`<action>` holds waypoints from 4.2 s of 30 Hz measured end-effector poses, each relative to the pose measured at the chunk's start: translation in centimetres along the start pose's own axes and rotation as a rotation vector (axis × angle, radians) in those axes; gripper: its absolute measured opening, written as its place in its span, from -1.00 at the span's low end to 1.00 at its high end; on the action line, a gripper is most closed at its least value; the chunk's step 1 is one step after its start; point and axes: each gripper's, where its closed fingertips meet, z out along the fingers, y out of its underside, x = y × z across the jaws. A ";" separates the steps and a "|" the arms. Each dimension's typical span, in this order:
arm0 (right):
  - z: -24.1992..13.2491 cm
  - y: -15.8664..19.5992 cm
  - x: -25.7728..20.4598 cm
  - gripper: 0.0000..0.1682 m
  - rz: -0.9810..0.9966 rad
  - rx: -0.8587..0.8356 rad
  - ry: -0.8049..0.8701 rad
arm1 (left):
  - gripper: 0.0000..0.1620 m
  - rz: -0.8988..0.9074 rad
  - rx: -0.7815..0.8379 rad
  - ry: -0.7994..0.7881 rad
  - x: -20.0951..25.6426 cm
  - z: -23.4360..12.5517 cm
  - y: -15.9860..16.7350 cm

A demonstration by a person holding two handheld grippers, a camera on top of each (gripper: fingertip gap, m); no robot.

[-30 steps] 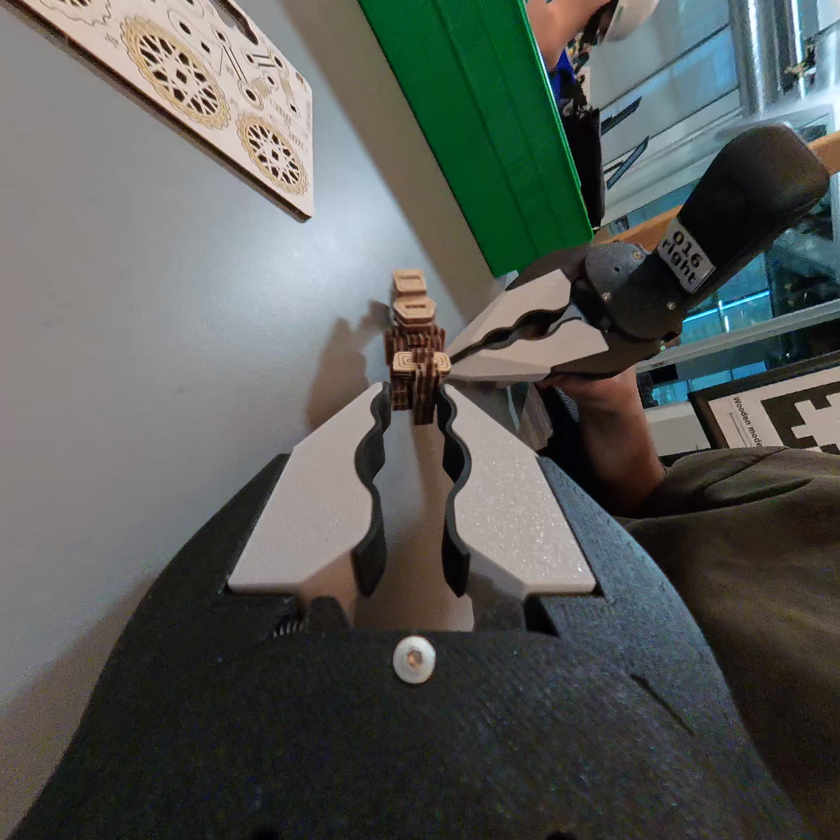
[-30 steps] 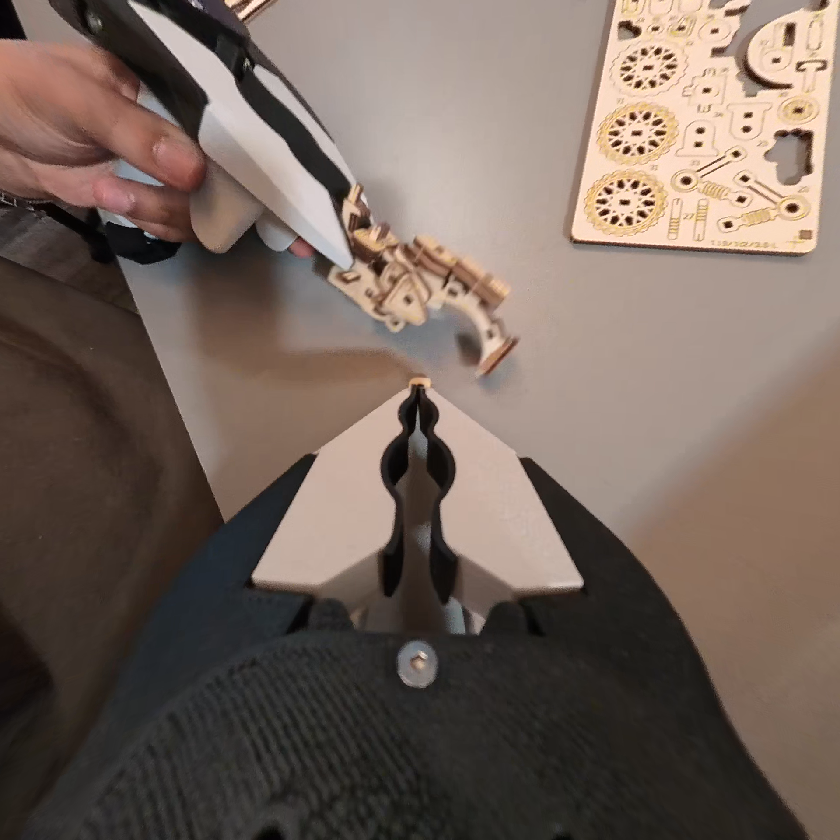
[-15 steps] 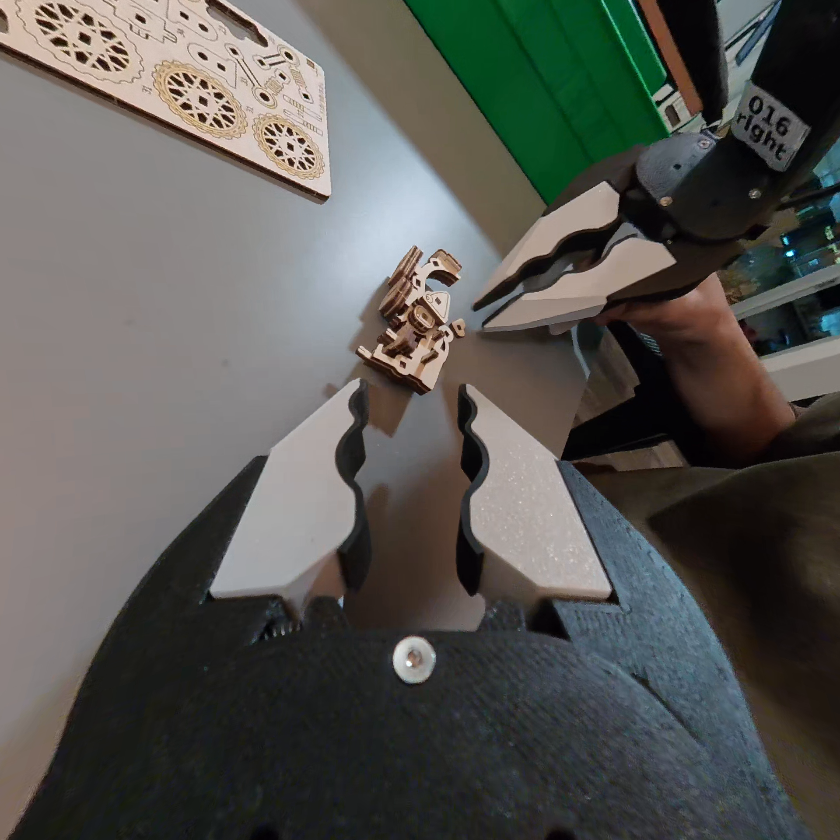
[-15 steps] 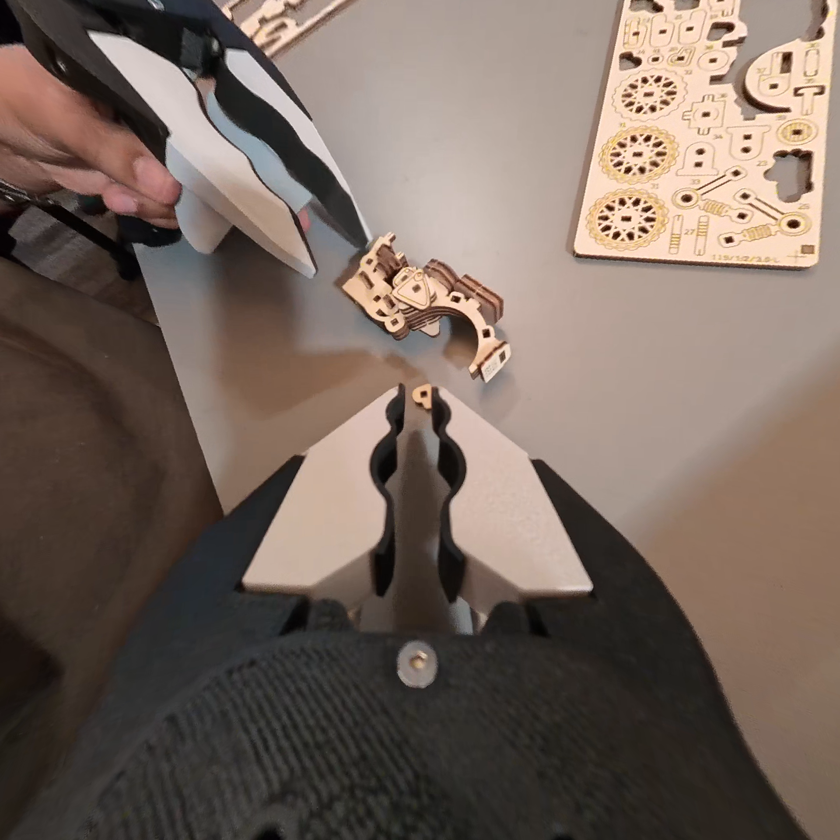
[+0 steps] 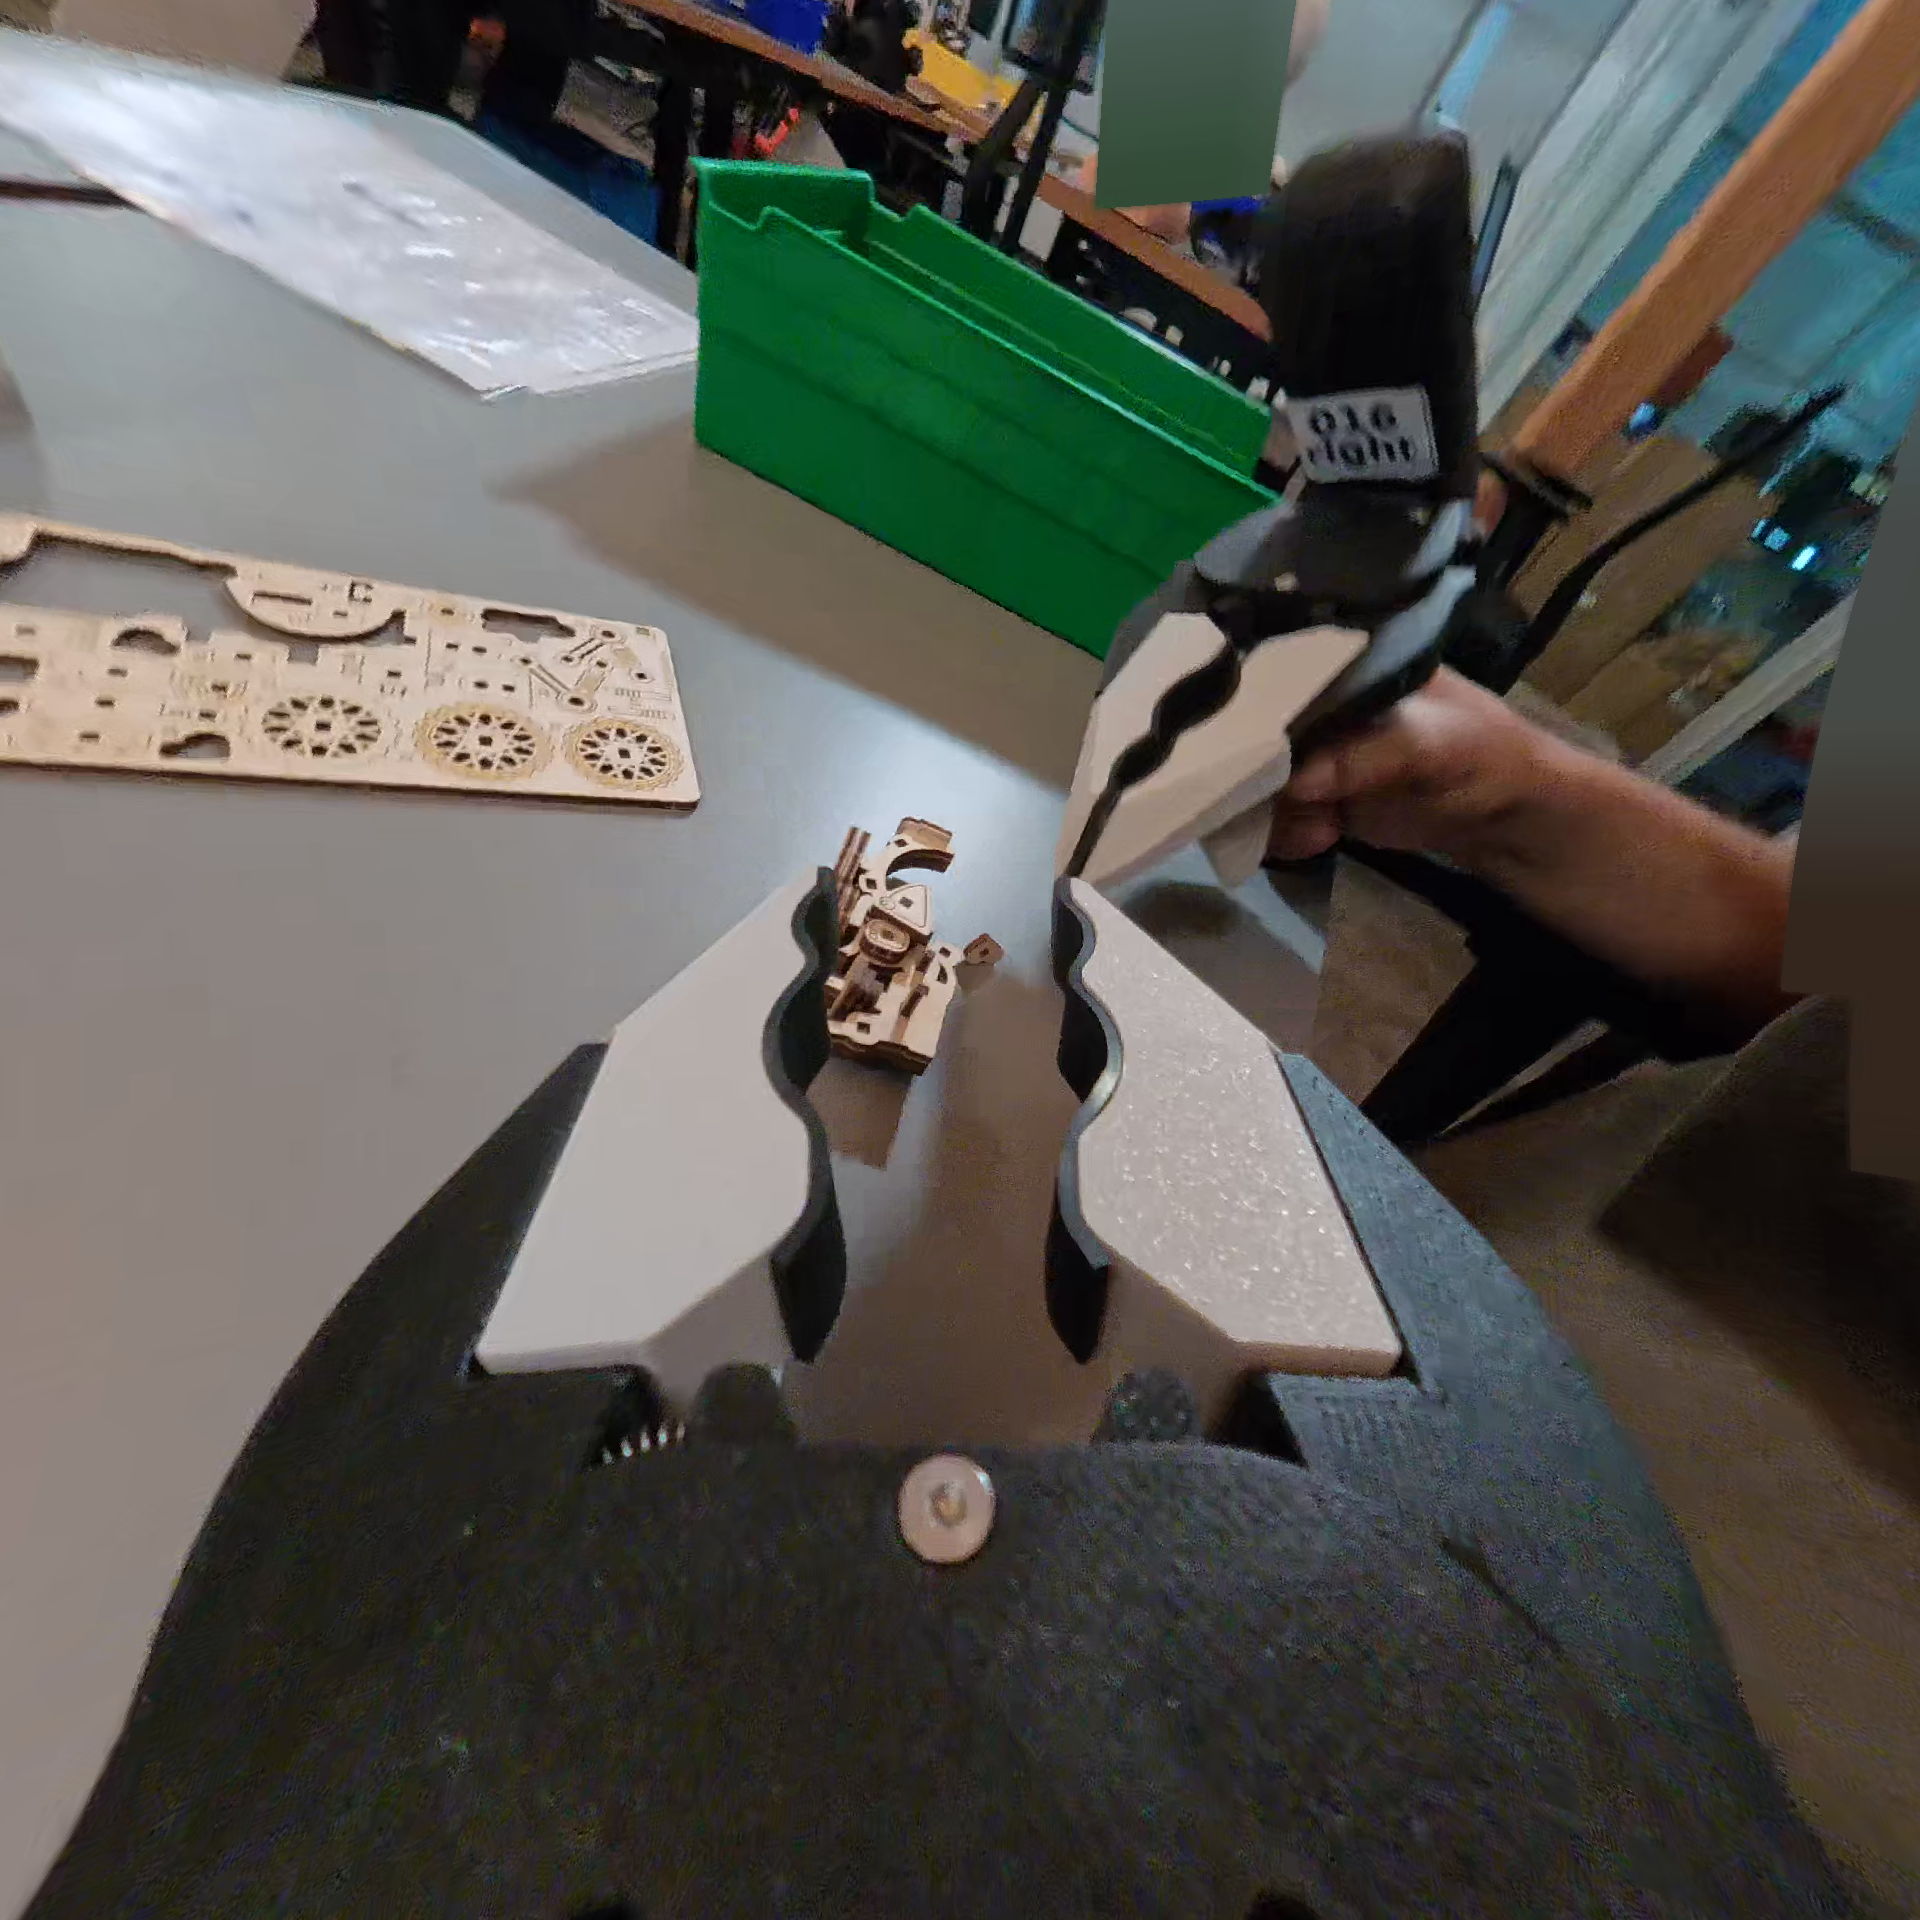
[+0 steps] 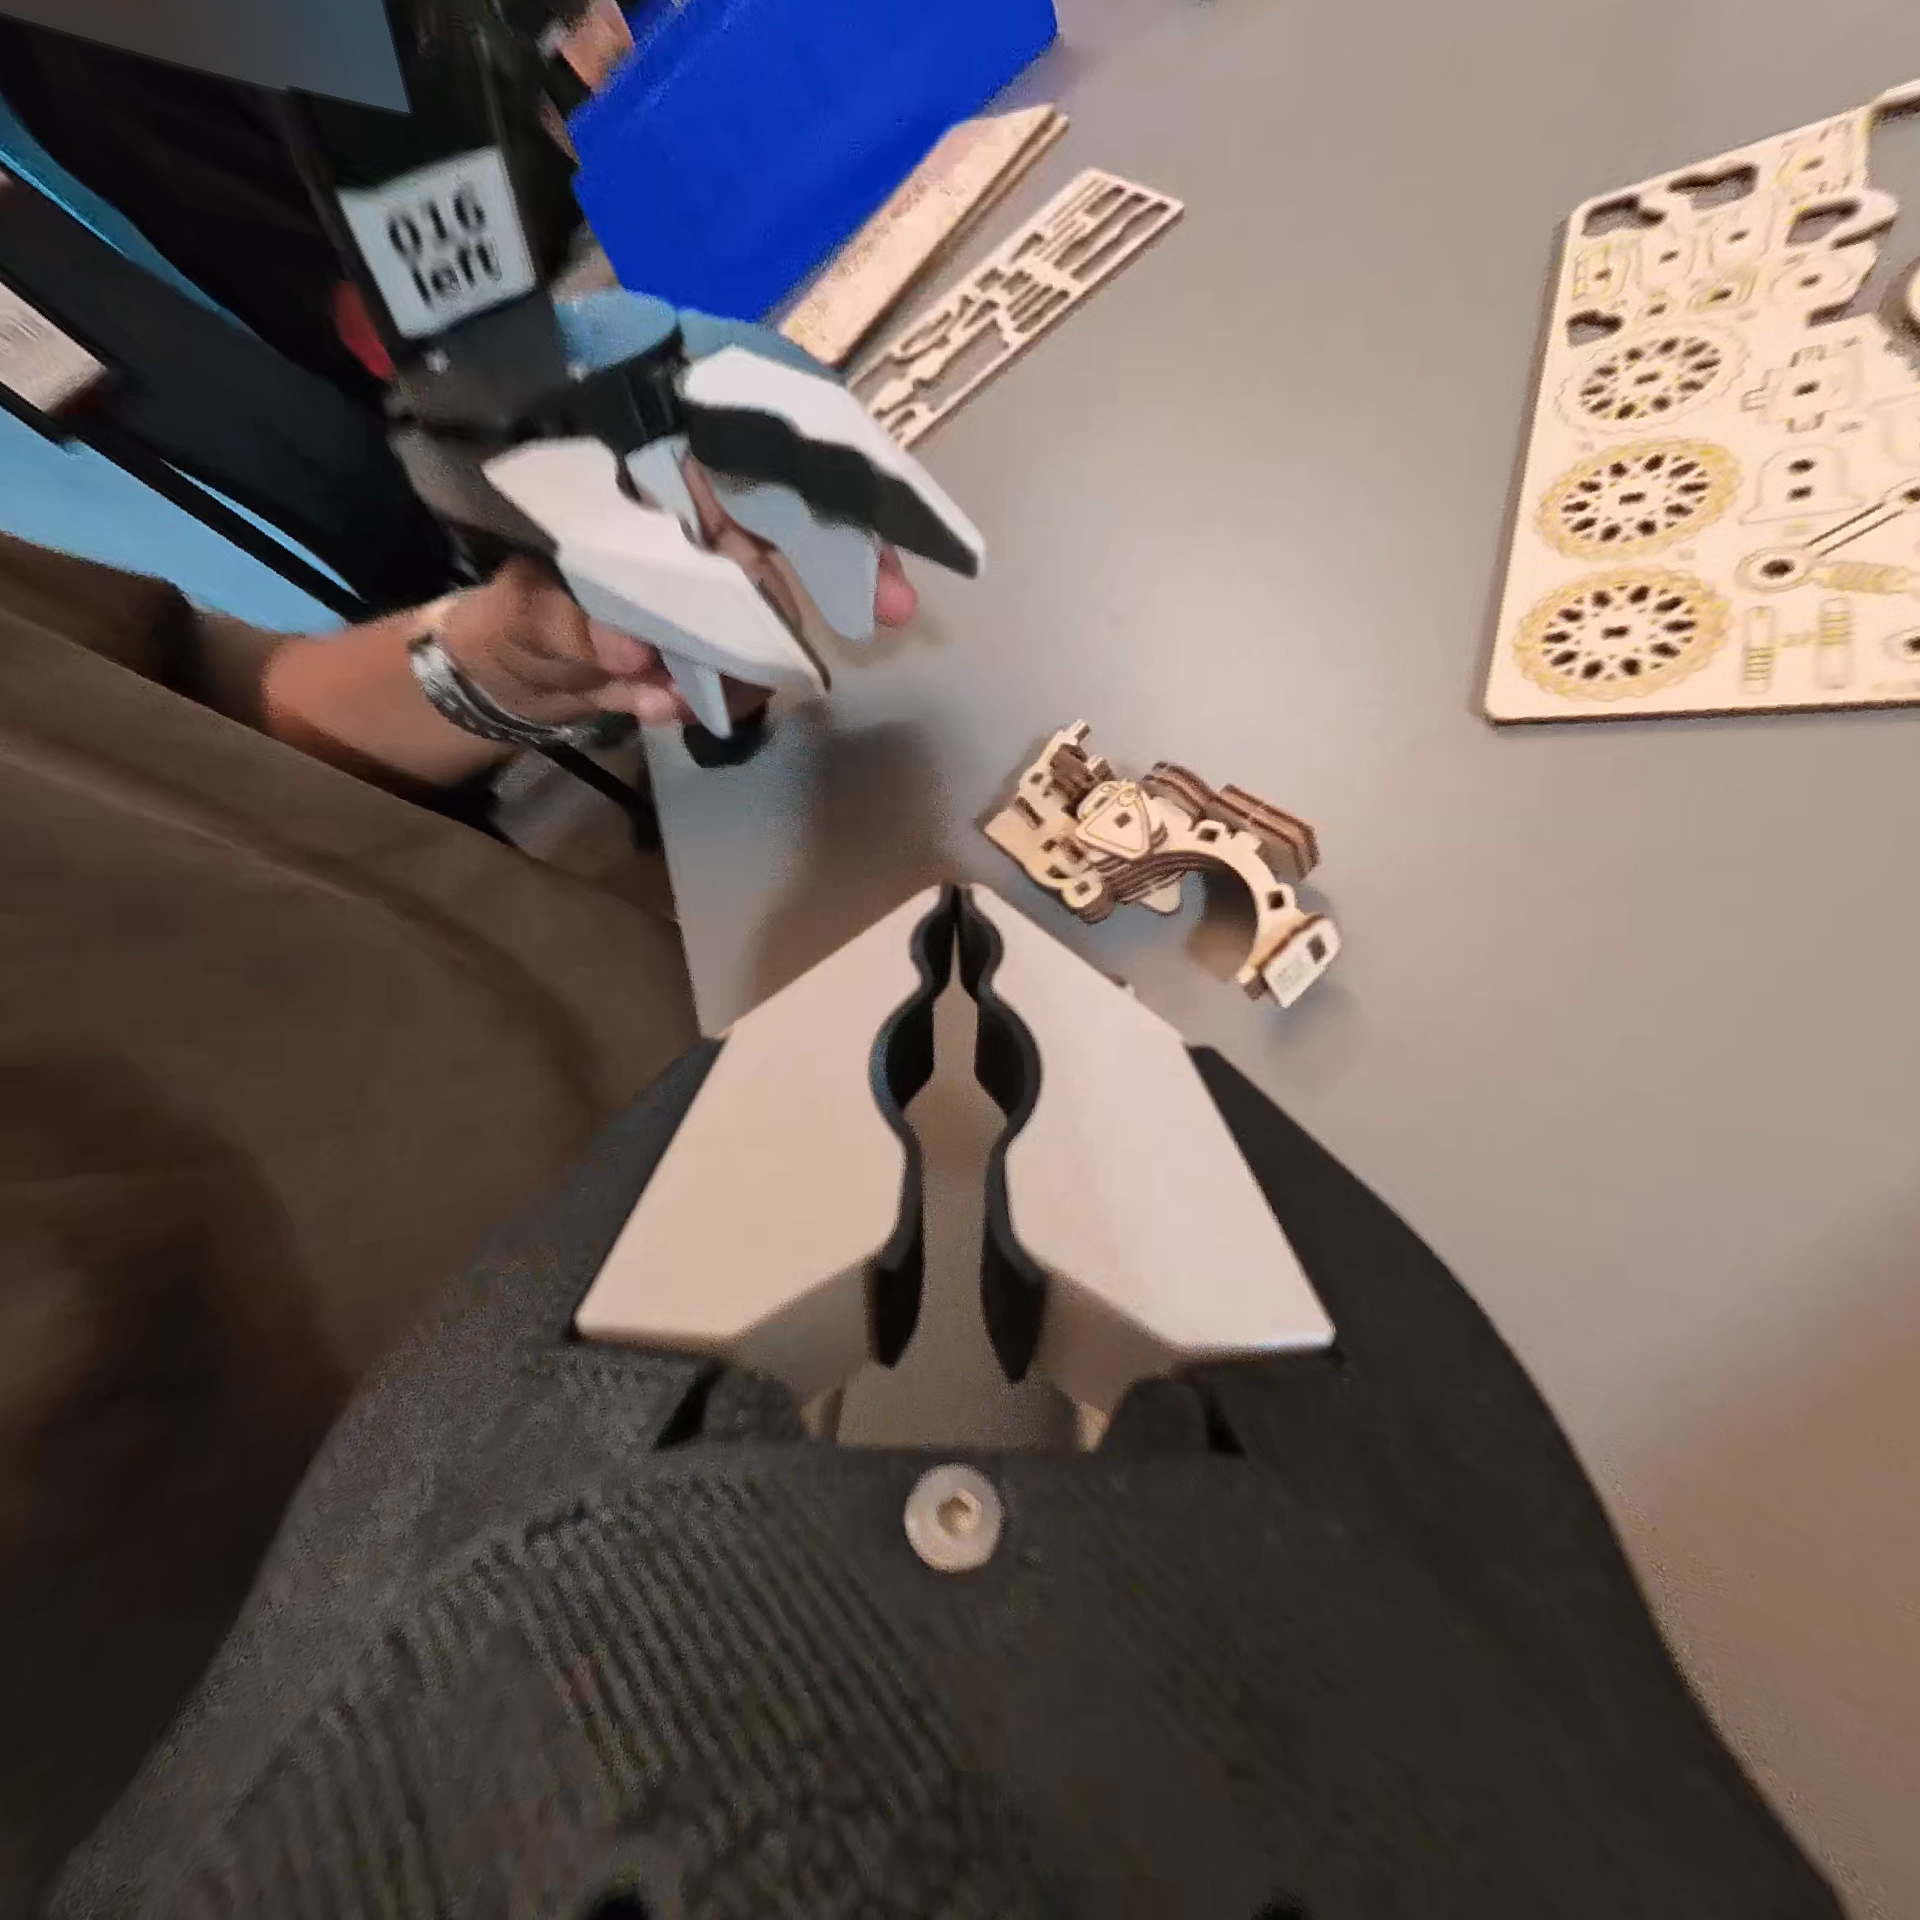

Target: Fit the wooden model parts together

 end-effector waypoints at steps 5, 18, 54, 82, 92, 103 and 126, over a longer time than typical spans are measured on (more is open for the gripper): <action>-0.7 0.2 0.5 -1.00 -0.002 -0.007 0.024 | -0.58 0.113 -0.057 -0.010 0.9 0.7 1.1; 0.7 3.5 3.2 -0.84 -0.207 -0.261 0.317 | -0.63 0.116 -0.084 0.010 1.6 1.2 1.8; 1.4 -3.4 -2.9 -0.87 -1.249 -0.097 0.759 | -0.99 -0.890 0.158 0.405 2.8 0.4 -0.8; 1.4 0.4 -5.2 -0.93 -0.811 -0.037 0.126 | -0.99 -0.749 -0.193 0.626 6.0 -0.2 2.4; 1.6 0.5 -4.9 -0.93 -0.880 -0.047 0.157 | -0.99 -0.758 -0.206 0.599 5.6 0.0 2.8; 1.6 0.6 -1.1 -0.94 -0.753 -0.142 0.318 | -0.97 -0.617 -0.128 0.377 2.7 0.8 2.6; 1.1 1.1 2.2 -0.94 0.150 -0.052 0.233 | -0.46 -0.231 -0.247 0.027 0.0 2.5 4.6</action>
